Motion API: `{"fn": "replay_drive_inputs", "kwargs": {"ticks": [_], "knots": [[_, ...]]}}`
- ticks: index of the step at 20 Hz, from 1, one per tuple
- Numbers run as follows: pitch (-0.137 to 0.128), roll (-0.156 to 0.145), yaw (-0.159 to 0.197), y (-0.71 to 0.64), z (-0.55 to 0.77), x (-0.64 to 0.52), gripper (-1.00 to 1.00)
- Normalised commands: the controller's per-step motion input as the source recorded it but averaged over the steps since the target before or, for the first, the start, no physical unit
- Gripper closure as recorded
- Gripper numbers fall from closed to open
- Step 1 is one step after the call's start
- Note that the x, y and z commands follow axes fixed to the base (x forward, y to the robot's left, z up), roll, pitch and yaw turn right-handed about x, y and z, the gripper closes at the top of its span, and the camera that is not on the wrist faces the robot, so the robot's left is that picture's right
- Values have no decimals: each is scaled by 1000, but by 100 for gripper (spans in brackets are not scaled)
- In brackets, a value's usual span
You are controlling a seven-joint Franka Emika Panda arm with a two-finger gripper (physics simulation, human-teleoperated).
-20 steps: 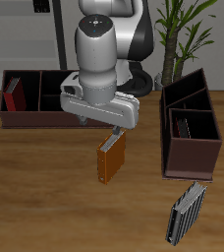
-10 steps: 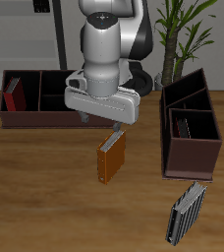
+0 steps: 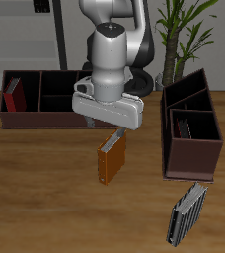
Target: Place the left red book into the back desk caddy's left compartment and place the right red book into the left desk caddy's right compartment and place the orange book into the left desk caddy's back compartment
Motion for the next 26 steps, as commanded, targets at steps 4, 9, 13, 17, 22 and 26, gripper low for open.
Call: {"fn": "replay_drive_inputs", "kwargs": {"ticks": [4,9,13,17,22,26], "knots": [[45,14,-36,115,-159,174,-100],[45,-6,-11,-37,-189,183,-100],[70,-20,-20,-115,-270,201,-100],[80,14,-1,72,-299,74,-100],[23,-4,11,12,-114,25,100],[-3,-17,-18,-141,66,9,100]]}}
